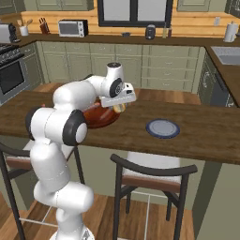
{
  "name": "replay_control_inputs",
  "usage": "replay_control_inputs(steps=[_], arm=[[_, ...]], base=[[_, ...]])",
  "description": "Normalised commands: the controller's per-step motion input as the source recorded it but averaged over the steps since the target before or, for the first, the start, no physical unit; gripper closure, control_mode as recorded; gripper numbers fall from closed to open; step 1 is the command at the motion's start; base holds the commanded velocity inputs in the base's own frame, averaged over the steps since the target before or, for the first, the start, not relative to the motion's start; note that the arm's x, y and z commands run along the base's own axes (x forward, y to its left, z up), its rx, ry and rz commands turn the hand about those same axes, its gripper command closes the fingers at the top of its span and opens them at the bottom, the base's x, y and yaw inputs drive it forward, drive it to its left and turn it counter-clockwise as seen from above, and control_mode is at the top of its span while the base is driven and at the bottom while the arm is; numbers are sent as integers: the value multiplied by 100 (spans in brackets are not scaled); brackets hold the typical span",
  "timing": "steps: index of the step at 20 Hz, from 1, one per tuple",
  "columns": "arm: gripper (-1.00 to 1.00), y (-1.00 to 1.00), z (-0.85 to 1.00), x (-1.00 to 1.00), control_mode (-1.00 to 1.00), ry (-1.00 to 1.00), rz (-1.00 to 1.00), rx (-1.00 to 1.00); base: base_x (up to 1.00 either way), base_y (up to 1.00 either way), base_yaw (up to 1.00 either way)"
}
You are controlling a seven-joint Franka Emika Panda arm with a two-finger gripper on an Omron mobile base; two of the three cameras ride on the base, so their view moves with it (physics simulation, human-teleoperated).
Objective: Place one bun and one sausage from the bowl on each plate.
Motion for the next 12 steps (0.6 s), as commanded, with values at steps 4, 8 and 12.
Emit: replay_control_inputs(steps=[4,8,12], arm=[[100,0,0,0,100,0,0,0],[100,-11,4,10,-100,6,0,0],[100,-64,7,73,-100,24,0,0]], base=[[71,19,0],[57,-3,0],[0,0,0]])
